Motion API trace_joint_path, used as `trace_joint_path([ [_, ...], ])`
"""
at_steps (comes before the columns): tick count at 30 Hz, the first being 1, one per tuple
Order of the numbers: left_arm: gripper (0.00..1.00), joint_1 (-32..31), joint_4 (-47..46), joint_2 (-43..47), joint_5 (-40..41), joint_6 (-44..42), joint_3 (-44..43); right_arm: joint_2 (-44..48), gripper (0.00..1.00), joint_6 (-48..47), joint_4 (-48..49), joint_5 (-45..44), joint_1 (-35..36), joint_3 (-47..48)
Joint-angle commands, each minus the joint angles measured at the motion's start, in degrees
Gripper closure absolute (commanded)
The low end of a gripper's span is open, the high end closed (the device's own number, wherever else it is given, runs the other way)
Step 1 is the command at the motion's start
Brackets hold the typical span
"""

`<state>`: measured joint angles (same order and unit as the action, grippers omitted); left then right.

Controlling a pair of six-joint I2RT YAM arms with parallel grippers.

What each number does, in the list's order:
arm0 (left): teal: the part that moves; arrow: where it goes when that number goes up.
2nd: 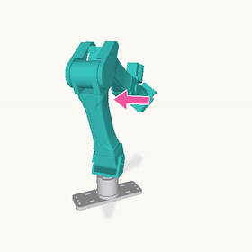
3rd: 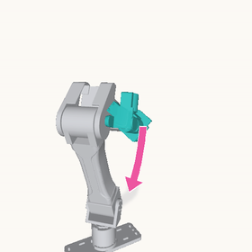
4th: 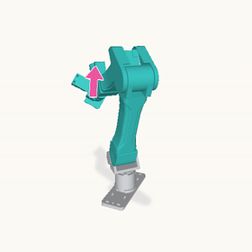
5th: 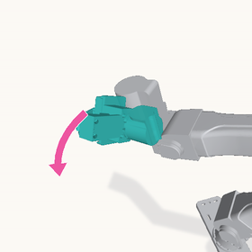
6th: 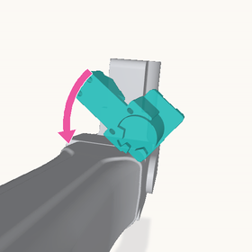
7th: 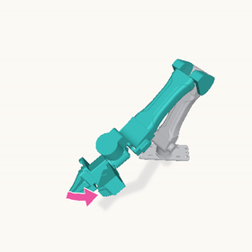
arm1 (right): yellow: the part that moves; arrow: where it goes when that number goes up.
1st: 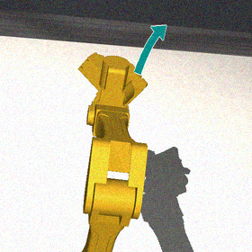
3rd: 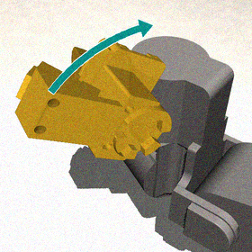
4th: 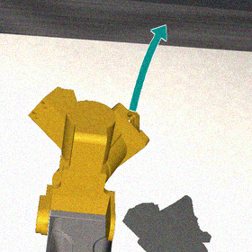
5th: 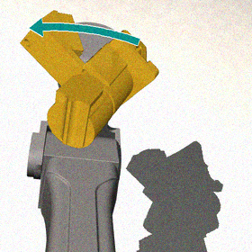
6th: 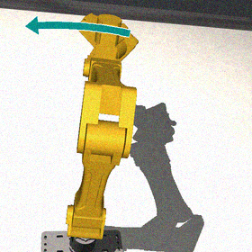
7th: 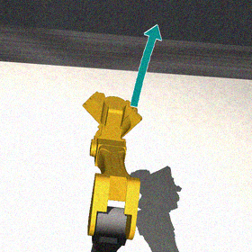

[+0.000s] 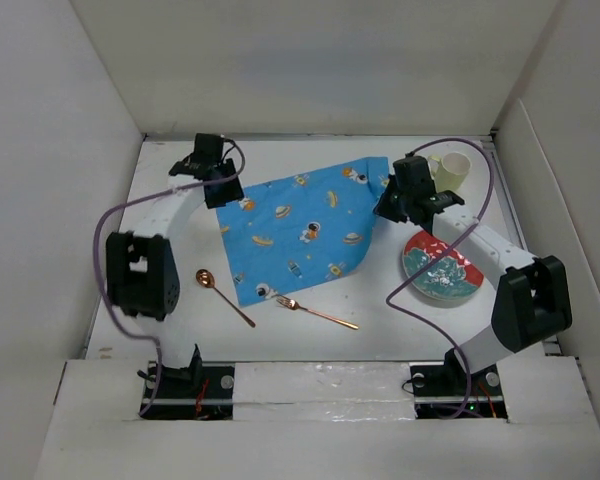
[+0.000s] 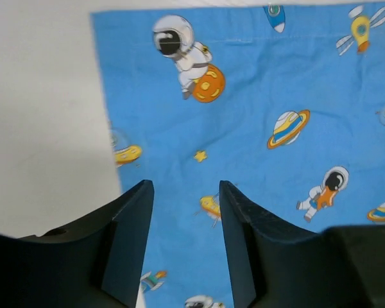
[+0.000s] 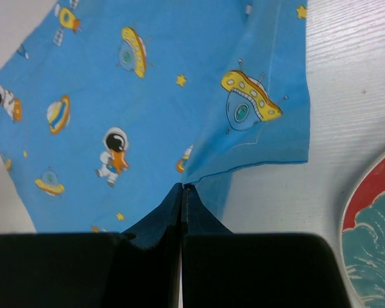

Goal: Set the dinner table for one person

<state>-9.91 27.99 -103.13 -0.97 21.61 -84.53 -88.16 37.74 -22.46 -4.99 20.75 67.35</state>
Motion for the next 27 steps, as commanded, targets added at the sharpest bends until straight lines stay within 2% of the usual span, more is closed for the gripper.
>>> trace_joint_path([
  [1,0.58,0.16,-6.63,16.99,4.05,-0.07,7.43,1.76,1.0,-1.08,2.07,-3.26,0.25,1.12],
  [3,0.53,0.16,-5.76,18.05,4.57,-0.86,12.97,1.41,1.0,-1.17,2.33,-3.09,-0.27,0.33],
  [7,0.39,0.16,-3.02,13.41,5.72,-2.44,15.71,0.71,1.0,-1.08,3.47,-1.34,-0.27,-0.2],
  [10,0.36,0.16,-4.95,9.19,3.61,-2.18,15.45,0.36,1.0,-1.44,3.04,-0.89,-0.27,-0.2],
  [15,0.37,0.16,-3.81,-1.08,4.57,-3.06,8.78,1.85,1.0,-2.58,3.47,0.25,-0.27,-0.82],
  [16,0.44,0.16,-3.73,-2.41,4.84,-3.15,7.99,2.03,1.0,-2.58,3.39,0.34,-0.8,-0.91],
  [18,0.48,0.16,-3.56,-6.96,4.49,-3.24,5.27,2.99,1.0,-2.75,3.56,1.03,-0.8,-1.69],
  [21,0.52,-0.37,-4.08,-9.27,5.1,-3.06,4.47,4.05,1.0,-2.84,4.08,1.21,-0.8,-2.74],
  [24,0.69,-0.99,-5.48,-11.73,5.54,-2.89,3.76,5.45,1.0,-3.02,4.79,2.61,-1.32,-4.76],
  [25,0.83,-0.99,-6.1,-12.44,5.8,-2.54,3.41,5.72,1.0,-3.11,4.88,2.97,-1.33,-5.38],
  [27,0.99,-0.99,-6.28,-14.97,6.85,-2.36,0.87,6.68,1.0,-3.28,4.88,3.15,-1.33,-7.14],
])
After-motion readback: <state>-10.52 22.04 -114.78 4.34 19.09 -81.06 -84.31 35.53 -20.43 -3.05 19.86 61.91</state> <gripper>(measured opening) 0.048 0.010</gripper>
